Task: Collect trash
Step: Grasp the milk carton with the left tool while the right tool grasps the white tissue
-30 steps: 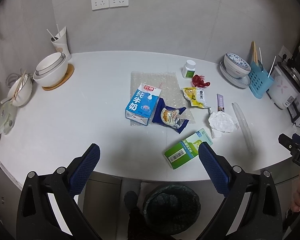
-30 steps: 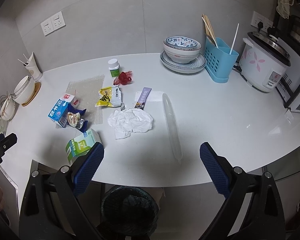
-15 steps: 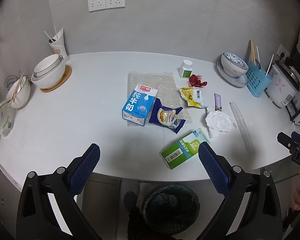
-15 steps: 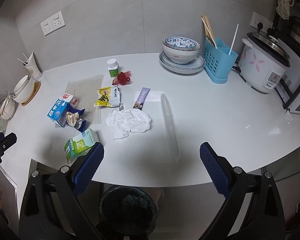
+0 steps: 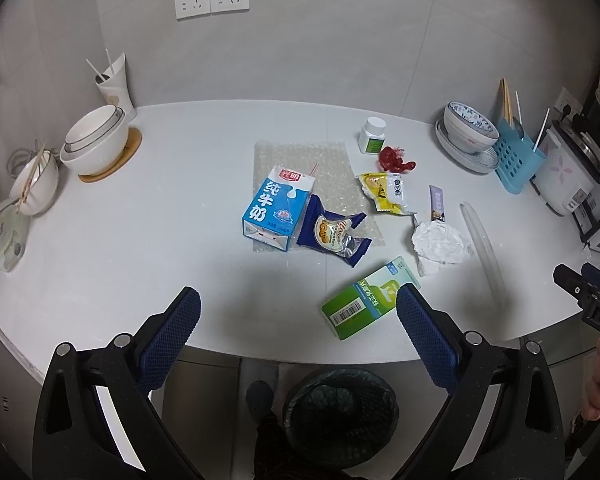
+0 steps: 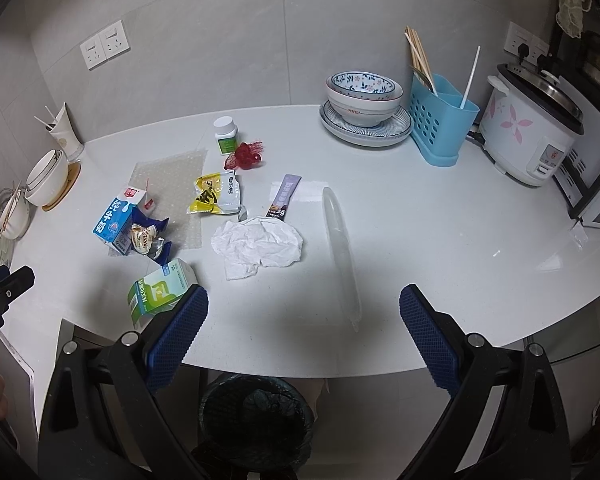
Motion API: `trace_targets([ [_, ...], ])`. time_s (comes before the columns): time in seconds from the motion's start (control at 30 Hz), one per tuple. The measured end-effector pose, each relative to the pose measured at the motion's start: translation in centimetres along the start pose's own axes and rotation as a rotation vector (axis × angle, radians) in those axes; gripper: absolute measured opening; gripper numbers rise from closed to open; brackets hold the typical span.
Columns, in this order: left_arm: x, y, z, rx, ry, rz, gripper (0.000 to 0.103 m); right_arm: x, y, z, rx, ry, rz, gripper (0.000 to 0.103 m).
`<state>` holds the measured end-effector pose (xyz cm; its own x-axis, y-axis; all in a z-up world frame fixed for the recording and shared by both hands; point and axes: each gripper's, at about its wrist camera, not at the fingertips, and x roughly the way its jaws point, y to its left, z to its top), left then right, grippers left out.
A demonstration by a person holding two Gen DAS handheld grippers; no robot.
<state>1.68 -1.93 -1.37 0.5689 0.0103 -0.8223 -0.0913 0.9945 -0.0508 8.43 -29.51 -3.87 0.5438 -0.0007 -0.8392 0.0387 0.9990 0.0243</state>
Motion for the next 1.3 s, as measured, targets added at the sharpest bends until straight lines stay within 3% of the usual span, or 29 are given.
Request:
trace_targets([
  [0.3, 3.1, 1.0, 2.1, 0.015, 0.034, 0.012, 0.095, 2.7, 1.1, 1.7, -0.015, 0.043, -0.003, 0.093],
  [0.63, 11.6, 3.2, 6.1, 0.064, 0.129, 0.031, 0.095, 10.3, 3.0, 4.3, -0.01, 0.165, -0.008, 0.093],
  [0.93, 18.3, 3.9, 7.2, 0.124, 0.204, 0.012, 0.093, 17.3, 5.2, 5.0, -0.029, 0.296, -0.034, 0.086],
  [1.13, 20.5, 3.6, 6.8, 0.156, 0.24, -0.007, 0.09, 20.3, 5.2, 5.2, -0.012, 0.366, -0.032, 0.08],
  [1.3, 21.4, 3.6, 6.8, 0.15, 0.258, -0.021, 0.082, 21.7, 5.5, 5.1, -0.006, 0.4, -0.033, 0.071],
])
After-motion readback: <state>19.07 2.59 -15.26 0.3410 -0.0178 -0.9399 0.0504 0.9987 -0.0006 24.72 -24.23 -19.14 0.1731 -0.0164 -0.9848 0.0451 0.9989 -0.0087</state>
